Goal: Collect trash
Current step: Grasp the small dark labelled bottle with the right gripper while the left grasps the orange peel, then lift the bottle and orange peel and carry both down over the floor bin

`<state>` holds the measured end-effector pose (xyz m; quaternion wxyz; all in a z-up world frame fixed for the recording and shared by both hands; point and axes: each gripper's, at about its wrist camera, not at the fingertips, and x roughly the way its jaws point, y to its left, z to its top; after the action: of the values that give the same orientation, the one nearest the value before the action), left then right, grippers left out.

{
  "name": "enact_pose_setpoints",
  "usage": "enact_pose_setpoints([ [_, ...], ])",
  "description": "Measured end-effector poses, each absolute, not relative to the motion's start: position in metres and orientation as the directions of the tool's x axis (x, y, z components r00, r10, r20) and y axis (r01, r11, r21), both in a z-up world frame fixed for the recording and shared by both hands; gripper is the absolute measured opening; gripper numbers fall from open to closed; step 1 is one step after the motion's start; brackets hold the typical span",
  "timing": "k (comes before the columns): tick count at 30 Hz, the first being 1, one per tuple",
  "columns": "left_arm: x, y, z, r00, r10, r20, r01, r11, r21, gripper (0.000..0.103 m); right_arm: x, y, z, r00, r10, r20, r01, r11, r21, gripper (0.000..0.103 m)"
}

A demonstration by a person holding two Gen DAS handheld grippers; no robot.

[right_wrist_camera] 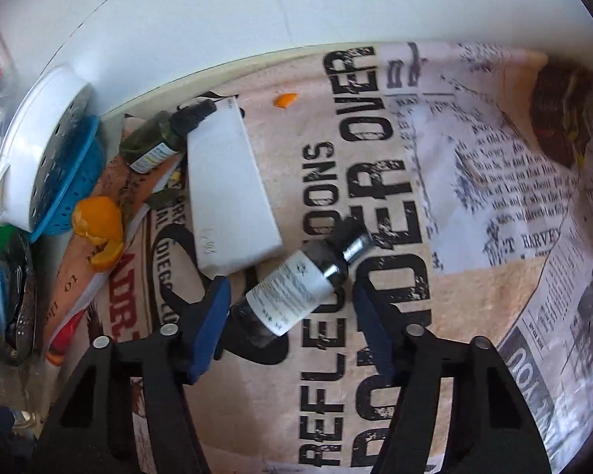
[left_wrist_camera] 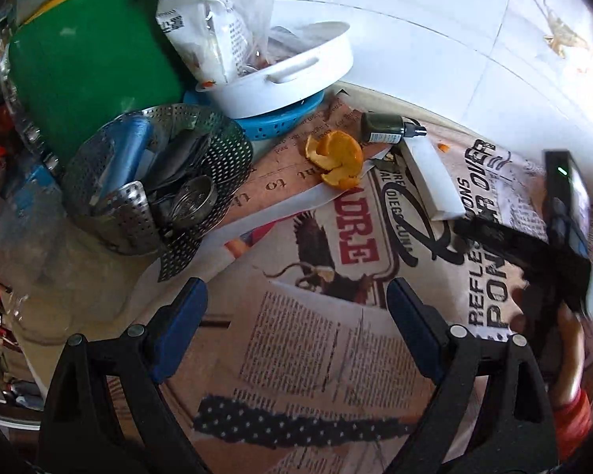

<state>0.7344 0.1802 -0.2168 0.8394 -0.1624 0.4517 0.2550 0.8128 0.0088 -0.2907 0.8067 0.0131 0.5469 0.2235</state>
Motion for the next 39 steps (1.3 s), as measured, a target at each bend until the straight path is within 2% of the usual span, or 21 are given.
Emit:
enact_pose_setpoints([
  [3,0.755,0.185,-0.223,0.480,0.258,-0.838,-0.560,0.826,-0.067,0.092,0.806,-0.009,-0.288,0.311,0.378,-0.872,-0.347,0.899,0.266,0.046],
  [6,0.783,0.191,-0.230,0.505,0.248,-0.827,-0.542,0.836,-0.081,0.092,0.804,-0.025,-0.288,0.309,0.370,-0.876,-0.357,0.899,0.254,0.033],
  [8,0.804,0.195,-0.235,0.523,0.244,-0.817,-0.532,0.842,-0.088,0.086,0.804,-0.036,-0.288,0.311,0.371,-0.875,-0.359,0.898,0.253,0.029],
  [10,0.822,0.199,-0.239,0.532,0.237,-0.813,-0.524,0.846,-0.096,0.076,0.806,-0.050,-0.288,0.323,0.363,-0.874,-0.344,0.905,0.248,0.029],
  [14,0.857,0.207,-0.253,0.555,0.211,-0.805,-0.501,0.857,-0.121,0.062,0.813,-0.072,-0.284,0.345,0.370,-0.863,-0.334,0.907,0.255,0.029],
  [16,0.868,0.210,-0.260,0.550,0.201,-0.811,-0.496,0.860,-0.124,0.050,0.811,-0.085,-0.281,0.357,0.371,-0.857,-0.332,0.908,0.255,0.029],
  [20,0.884,0.216,-0.273,0.544,0.186,-0.819,-0.496,0.858,-0.135,0.036,0.813,-0.103,-0.276,0.369,0.379,-0.849,-0.331,0.907,0.260,0.029],
  [21,0.886,0.216,-0.275,0.539,0.190,-0.821,-0.500,0.856,-0.129,0.026,0.810,-0.108,-0.273,0.373,0.386,-0.844,-0.331,0.905,0.267,0.029],
  [22,0.887,0.217,-0.277,0.537,0.186,-0.823,-0.497,0.858,-0.130,0.011,0.814,-0.103,-0.273,0.374,0.389,-0.842,-0.332,0.904,0.270,0.029],
  [23,0.888,0.217,-0.279,0.541,0.168,-0.824,-0.488,0.861,-0.145,0.004,0.811,-0.105,-0.270,0.377,0.391,-0.840,-0.333,0.903,0.271,0.029],
  [31,0.849,0.180,-0.254,0.568,0.159,-0.807,-0.418,0.901,-0.117,0.003,0.785,-0.103,-0.250,0.404,0.405,-0.820,-0.332,0.900,0.282,0.028],
  [39,0.767,0.137,-0.207,0.625,0.077,-0.777,-0.247,0.964,-0.102,0.003,0.715,-0.107,-0.216,0.471,0.397,-0.788,-0.292,0.913,0.286,0.027],
])
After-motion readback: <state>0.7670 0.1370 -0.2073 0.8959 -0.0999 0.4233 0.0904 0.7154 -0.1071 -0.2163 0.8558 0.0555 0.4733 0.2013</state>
